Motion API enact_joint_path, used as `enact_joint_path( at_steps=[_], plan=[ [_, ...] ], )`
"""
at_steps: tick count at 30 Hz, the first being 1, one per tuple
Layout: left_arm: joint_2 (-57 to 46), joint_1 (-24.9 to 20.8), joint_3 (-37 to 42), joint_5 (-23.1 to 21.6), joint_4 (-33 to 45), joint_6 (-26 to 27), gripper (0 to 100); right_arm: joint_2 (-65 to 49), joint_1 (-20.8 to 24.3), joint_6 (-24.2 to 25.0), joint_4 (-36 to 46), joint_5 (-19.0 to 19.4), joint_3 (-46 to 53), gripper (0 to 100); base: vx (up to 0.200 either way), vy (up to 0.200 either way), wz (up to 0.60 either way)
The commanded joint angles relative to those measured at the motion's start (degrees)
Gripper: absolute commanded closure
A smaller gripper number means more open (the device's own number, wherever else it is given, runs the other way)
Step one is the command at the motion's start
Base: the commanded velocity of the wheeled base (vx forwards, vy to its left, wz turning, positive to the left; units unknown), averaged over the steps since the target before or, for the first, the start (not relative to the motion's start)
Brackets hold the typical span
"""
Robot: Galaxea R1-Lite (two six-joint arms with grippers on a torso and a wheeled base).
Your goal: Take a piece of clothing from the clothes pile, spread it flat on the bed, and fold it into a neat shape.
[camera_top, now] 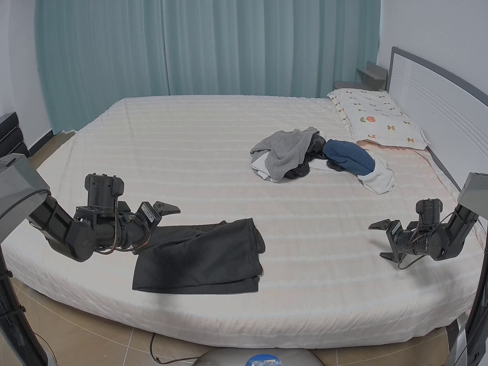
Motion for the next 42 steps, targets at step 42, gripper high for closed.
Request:
enact_joint_path(
  at_steps=[42],
  plan=[
    [9.8, 3.5, 2.6, -1.1, -10.3, -2.7, 0, 1.0, 20.5, -6.7, -3.7, -6.8, 1.5, 0, 0.0, 0.19, 0.0]
  ],
)
